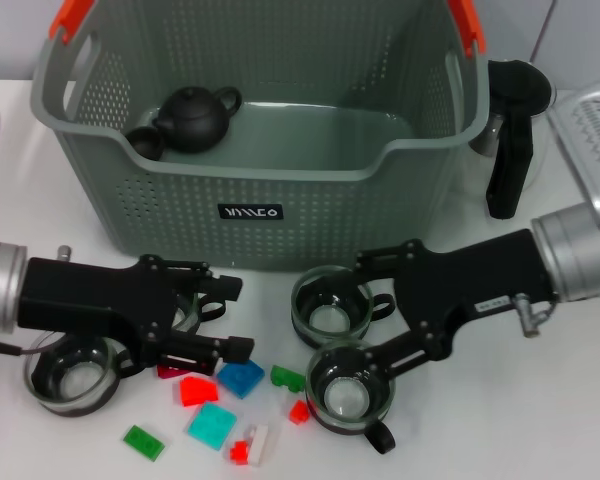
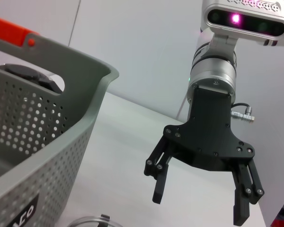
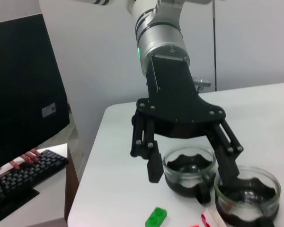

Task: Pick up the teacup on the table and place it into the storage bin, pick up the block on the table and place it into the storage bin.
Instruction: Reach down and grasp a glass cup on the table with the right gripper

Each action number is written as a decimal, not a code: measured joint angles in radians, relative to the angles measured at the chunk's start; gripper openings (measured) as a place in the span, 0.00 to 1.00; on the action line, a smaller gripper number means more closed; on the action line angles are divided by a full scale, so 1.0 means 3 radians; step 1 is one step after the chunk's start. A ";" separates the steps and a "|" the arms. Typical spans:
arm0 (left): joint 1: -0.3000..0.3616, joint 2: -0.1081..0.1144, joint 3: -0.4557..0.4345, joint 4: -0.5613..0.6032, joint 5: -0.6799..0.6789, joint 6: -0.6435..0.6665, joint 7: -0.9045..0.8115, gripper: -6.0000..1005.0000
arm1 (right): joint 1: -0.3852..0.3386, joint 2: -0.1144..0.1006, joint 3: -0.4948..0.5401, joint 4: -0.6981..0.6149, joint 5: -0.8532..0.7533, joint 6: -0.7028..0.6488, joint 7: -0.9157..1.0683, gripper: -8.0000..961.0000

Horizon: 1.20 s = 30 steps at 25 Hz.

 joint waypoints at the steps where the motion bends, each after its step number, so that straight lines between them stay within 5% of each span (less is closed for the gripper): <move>1: -0.0034 -0.0024 0.0030 0.0018 0.0002 -0.0053 0.0059 0.83 | -0.0019 -0.0019 0.0002 0.0000 0.0000 -0.0016 0.0001 0.98; 13: -0.0056 -0.0045 0.0073 0.0058 0.0009 -0.0126 0.0104 0.83 | -0.0110 -0.0117 0.0070 -0.0006 0.0000 -0.0122 0.0006 0.98; 21: -0.0022 -0.0014 0.0062 0.0036 0.0010 0.0000 0.0036 0.83 | -0.0051 -0.0096 0.0031 -0.0059 -0.0015 -0.0154 0.0167 0.98; 30: 0.0039 0.0043 0.0064 0.0022 0.0009 0.0111 -0.0072 0.83 | 0.0123 -0.0017 0.0013 -0.0640 -0.0543 -0.0622 0.1052 0.98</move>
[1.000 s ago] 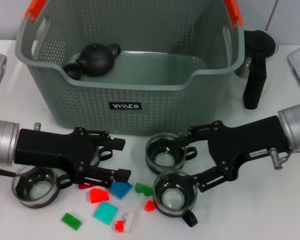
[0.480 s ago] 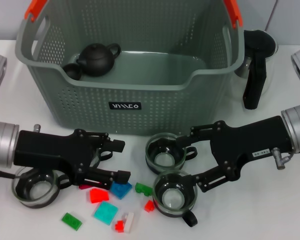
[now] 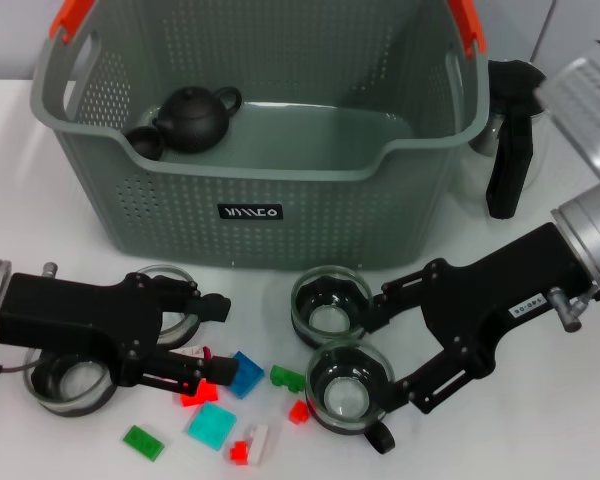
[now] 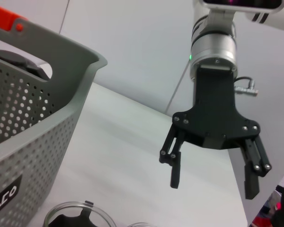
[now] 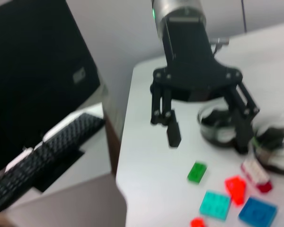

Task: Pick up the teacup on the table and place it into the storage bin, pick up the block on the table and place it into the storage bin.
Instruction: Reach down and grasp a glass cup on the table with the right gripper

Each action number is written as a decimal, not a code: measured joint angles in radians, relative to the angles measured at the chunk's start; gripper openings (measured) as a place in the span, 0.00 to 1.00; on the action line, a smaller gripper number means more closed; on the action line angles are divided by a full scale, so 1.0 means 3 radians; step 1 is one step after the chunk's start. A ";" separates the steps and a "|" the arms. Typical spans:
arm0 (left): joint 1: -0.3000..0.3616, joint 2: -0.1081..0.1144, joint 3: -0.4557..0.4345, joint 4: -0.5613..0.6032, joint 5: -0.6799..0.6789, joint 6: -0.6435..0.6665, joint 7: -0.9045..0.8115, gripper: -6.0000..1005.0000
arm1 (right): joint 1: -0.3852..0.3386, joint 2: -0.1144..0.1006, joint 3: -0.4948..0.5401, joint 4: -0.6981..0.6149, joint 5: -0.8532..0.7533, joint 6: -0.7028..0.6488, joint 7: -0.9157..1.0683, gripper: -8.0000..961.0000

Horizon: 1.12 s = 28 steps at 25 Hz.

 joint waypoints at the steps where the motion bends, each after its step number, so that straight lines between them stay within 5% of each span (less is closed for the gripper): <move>1: 0.0006 0.0002 -0.0002 0.0004 0.0000 -0.0005 0.0000 0.83 | 0.0047 0.0017 -0.0003 -0.0046 -0.0074 -0.0045 0.0110 0.98; 9: 0.0067 0.0014 -0.0022 0.0013 0.0000 -0.0019 -0.0008 0.83 | 0.0396 0.0139 -0.0019 -0.0152 -0.0598 -0.0292 0.0636 0.98; 16: 0.0136 0.0034 -0.0027 0.0007 0.0000 -0.0043 -0.0056 0.83 | 0.0499 0.0151 -0.0186 -0.0153 -0.0639 -0.0231 0.0786 0.98; 28: 0.0155 0.0054 -0.0027 0.0021 0.0000 -0.0096 -0.0045 0.83 | 0.0692 0.0221 -0.1094 -0.0160 -0.0647 0.0147 0.1244 0.97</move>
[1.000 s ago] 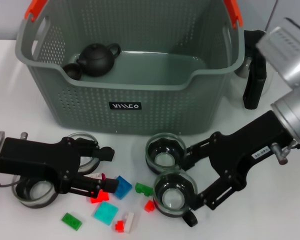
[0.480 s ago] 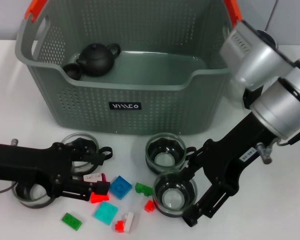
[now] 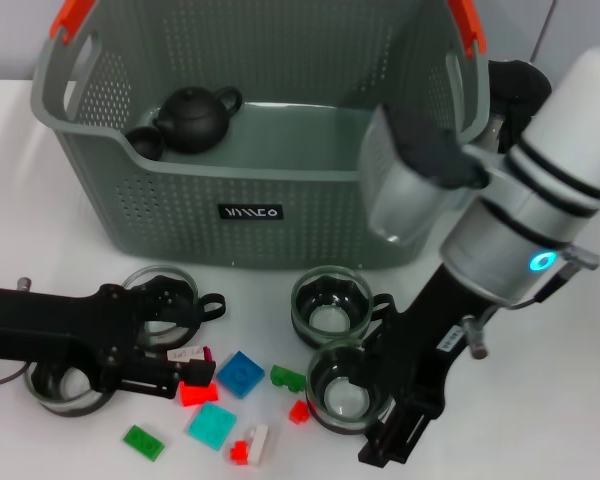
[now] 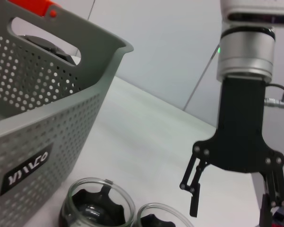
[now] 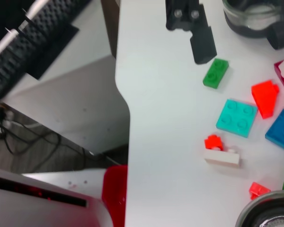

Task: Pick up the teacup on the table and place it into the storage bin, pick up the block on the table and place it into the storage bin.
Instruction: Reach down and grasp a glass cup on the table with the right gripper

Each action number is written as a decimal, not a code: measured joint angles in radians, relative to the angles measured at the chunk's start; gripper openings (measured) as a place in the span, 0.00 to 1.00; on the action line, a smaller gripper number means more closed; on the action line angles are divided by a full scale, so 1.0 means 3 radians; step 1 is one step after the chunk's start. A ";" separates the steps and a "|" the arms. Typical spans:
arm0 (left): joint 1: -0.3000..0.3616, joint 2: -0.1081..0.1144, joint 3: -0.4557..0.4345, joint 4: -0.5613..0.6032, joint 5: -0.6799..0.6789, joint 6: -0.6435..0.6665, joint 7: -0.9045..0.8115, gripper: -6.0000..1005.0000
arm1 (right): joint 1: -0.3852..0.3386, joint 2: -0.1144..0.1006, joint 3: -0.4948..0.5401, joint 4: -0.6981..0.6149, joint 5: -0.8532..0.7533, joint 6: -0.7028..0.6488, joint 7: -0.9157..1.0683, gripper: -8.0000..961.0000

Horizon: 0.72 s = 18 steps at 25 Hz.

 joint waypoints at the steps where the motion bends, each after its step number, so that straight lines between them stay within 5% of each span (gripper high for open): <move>1: 0.0004 0.0000 0.0001 0.0000 0.0000 -0.0017 0.0002 0.83 | 0.0003 0.0004 -0.0063 0.0000 0.0006 0.0040 0.0016 0.97; 18: 0.0008 0.0000 0.0024 0.0000 0.0000 -0.0105 0.0027 0.83 | -0.0069 0.0010 -0.1065 0.0057 0.0284 0.1008 0.0112 0.97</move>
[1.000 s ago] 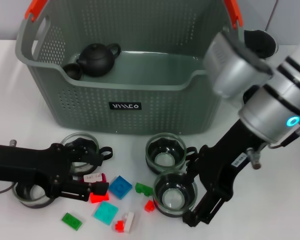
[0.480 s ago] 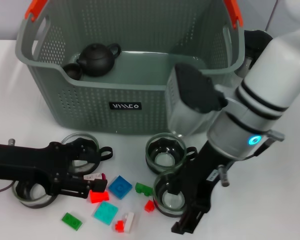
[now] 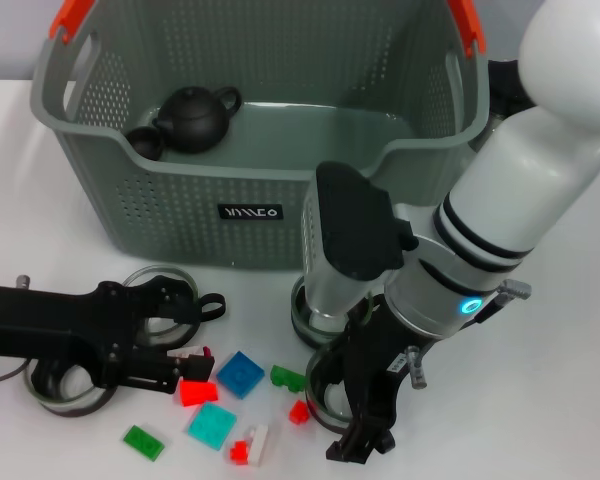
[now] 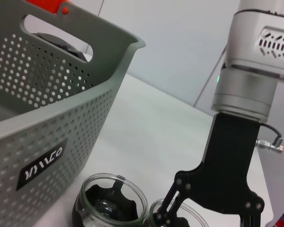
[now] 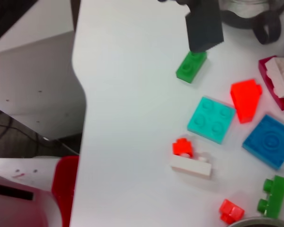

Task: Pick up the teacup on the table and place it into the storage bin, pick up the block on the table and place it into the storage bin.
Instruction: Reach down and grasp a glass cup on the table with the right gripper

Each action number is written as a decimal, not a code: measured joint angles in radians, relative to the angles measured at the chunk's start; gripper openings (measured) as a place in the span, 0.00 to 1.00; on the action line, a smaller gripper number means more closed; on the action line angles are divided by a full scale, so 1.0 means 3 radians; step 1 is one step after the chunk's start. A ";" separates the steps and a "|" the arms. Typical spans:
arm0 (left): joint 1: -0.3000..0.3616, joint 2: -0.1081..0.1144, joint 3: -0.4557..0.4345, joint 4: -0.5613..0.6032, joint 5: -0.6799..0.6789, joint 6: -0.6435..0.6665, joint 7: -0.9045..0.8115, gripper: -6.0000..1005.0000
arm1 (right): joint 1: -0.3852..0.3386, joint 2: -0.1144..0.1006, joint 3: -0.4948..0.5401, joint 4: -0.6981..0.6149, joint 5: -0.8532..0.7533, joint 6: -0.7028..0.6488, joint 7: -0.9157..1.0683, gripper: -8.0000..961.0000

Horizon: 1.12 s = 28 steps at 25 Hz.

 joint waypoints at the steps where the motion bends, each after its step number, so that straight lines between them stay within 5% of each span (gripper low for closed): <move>1: -0.0001 -0.0001 0.0001 0.0000 0.0000 -0.0006 0.0004 0.83 | -0.0002 0.0000 -0.0036 0.0006 0.0000 0.0030 0.0001 0.97; 12: -0.0010 -0.0011 0.0001 0.0000 0.0000 -0.0022 0.0037 0.83 | -0.0005 0.0005 -0.0195 0.0021 0.0016 0.0130 0.0018 0.97; 23: 0.0006 -0.0011 -0.0015 0.0003 0.0000 -0.0026 0.0072 0.83 | -0.0048 0.0004 -0.0346 -0.0060 0.0016 0.0188 0.0130 0.78; 28: 0.0013 -0.0008 -0.0019 0.0006 0.0000 -0.0026 0.0077 0.83 | -0.0073 -0.0004 -0.0333 -0.0129 0.0022 0.0181 0.0180 0.58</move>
